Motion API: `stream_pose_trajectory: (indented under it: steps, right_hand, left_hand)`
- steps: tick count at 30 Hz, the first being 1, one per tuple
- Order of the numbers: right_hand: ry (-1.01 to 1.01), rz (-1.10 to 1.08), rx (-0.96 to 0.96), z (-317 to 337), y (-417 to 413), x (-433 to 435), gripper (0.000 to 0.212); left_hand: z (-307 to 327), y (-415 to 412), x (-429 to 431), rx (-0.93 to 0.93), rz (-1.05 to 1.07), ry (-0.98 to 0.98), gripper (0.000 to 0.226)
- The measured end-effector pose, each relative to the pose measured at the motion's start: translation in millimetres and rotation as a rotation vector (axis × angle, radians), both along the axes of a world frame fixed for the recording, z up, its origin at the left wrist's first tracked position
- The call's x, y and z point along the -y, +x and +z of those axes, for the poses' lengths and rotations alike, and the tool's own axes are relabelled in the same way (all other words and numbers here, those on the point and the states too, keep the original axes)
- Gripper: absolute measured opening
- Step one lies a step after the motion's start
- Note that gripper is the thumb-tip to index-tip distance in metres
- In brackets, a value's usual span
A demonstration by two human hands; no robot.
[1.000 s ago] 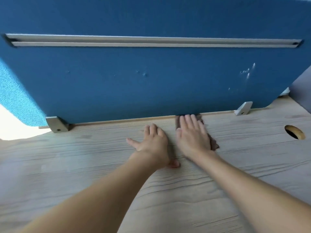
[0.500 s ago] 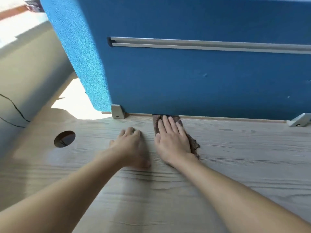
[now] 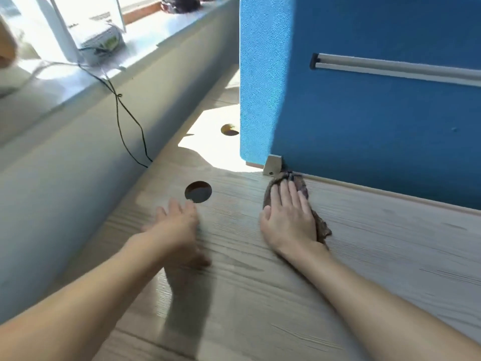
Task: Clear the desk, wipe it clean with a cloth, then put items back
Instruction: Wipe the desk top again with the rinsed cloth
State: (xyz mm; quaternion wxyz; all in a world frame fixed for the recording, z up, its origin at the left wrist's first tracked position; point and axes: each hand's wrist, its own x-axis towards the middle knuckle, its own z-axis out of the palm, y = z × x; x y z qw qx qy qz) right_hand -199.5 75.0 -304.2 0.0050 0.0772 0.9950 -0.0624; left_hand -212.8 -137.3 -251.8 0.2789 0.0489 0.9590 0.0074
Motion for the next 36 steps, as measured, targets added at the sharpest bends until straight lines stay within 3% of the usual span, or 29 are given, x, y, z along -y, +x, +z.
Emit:
stream_pose_trajectory:
  steps: [4,11,16,23,26,27,31,33,36]
  right_hand:
    - [-0.015,0.243,0.019,8,12,30,0.064]
    - [-0.049,0.126,-0.001,3,-58,74,0.063]
    - [-0.048,0.569,0.058,7,-40,85,0.059]
    - [-0.036,0.387,0.045,4,-48,86,0.061]
    - [-0.036,0.492,0.046,6,-7,91,0.06]
    - [-0.035,0.561,0.038,8,12,91,0.06]
    - [-0.04,0.816,0.089,14,56,70,0.059]
    - [-0.049,0.752,0.08,15,33,64,0.057]
    - [-0.034,0.417,0.089,11,-8,60,0.055]
  left_hand:
    - [-2,5,11,-0.048,0.039,-0.008,0.126]
    - [-3,4,12,-0.065,0.052,-0.006,0.124]
    - [-4,4,16,-0.062,0.055,0.014,0.125]
    - [-4,9,22,-0.069,0.062,0.071,0.13]
    - [1,7,25,-0.037,0.011,0.058,0.132]
    - [5,5,30,-0.013,-0.005,0.068,0.125]
    - [18,7,63,0.019,0.056,0.209,0.047]
    - [12,25,78,-0.021,0.053,0.208,0.053]
    - [-11,68,95,-0.176,0.086,0.156,0.063]
